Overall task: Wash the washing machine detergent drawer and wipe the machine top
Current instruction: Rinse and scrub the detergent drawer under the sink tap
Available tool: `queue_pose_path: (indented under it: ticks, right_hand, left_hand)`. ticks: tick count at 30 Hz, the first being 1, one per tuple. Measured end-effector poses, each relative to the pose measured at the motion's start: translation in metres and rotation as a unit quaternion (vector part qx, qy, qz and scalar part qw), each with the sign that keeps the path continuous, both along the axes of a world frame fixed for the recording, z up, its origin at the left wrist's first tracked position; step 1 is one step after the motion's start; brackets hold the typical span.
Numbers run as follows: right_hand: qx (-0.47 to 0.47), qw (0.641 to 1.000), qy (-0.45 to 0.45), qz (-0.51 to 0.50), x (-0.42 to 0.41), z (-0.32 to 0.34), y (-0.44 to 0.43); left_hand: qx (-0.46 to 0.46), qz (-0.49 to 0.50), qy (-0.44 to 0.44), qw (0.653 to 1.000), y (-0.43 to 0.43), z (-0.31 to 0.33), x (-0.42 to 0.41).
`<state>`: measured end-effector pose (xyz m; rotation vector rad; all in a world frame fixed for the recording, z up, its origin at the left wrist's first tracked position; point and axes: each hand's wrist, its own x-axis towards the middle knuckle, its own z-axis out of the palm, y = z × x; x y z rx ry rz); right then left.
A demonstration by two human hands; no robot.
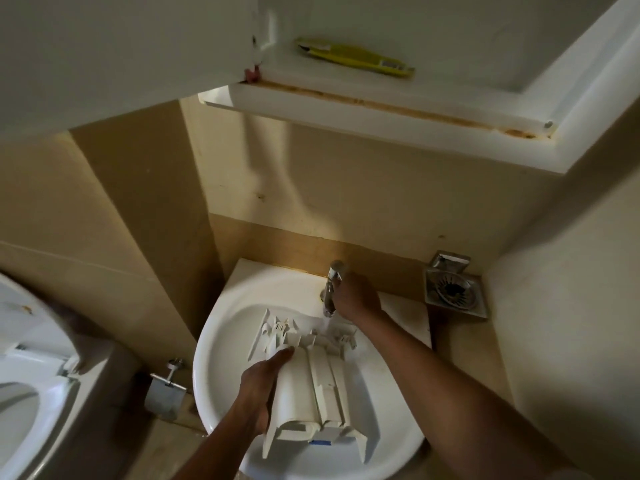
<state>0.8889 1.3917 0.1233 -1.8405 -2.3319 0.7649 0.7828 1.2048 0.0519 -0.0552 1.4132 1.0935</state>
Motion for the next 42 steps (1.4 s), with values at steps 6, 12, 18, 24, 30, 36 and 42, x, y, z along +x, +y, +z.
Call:
queue_pose_path:
  ticks: [6,12,18,24,30,36,42]
  right_hand:
    - [-0.036,0.995,0.090,0.004,-0.004,0.001,0.004]
    - [-0.099,0.964,0.217,-0.115,0.069,-0.027,-0.034]
    - [-0.334,0.912,0.189,-0.142,0.088,-0.059,-0.085]
    - [-0.368,0.895,0.232,-0.100,0.068,-0.059,-0.106]
    - [-0.379,0.888,0.252,-0.062,0.048,-0.051,-0.126]
    - [-0.266,0.888,0.374,-0.028,0.045,-0.017,-0.132]
    - [-0.200,0.877,0.437,0.009,0.066,0.012,-0.121]
  left_hand:
    - [-0.002,-0.003,-0.060,0.998,0.002,-0.007,-0.002]
    - [0.024,0.018,-0.146,0.989,-0.002,-0.002,-0.002]
    - [0.052,0.027,-0.155,0.986,-0.017,0.003,-0.017]
    - [0.103,0.042,-0.059,0.992,-0.038,0.016,-0.028]
    - [0.127,0.056,0.026,0.990,-0.071,0.038,-0.039]
    - [0.229,-0.016,0.108,0.967,-0.085,0.065,-0.046]
    - [0.282,-0.114,0.158,0.939,-0.075,0.069,-0.045]
